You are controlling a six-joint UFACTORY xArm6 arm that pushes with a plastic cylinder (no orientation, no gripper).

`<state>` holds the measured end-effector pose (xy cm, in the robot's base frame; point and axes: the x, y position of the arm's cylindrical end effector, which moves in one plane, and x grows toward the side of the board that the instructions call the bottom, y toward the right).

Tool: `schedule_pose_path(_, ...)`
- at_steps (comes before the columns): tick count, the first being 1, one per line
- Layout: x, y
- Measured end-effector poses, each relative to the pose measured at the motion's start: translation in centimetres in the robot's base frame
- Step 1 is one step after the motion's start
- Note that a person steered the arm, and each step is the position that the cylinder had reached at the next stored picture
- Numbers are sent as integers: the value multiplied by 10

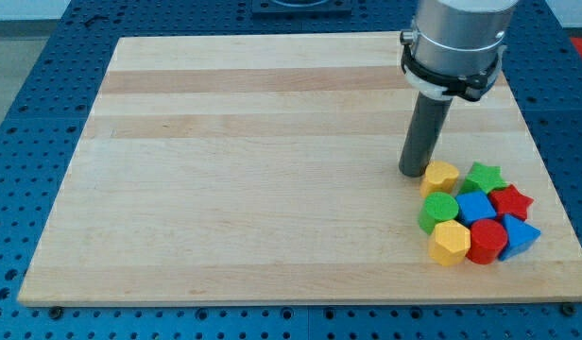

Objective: Slide the yellow heart to the left side of the green star

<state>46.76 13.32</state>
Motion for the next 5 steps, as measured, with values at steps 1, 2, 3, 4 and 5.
schedule_pose_path(1, 7, 0)
schedule_pose_path(2, 15, 0)
schedule_pose_path(3, 17, 0)
schedule_pose_path(4, 17, 0)
schedule_pose_path(5, 17, 5)
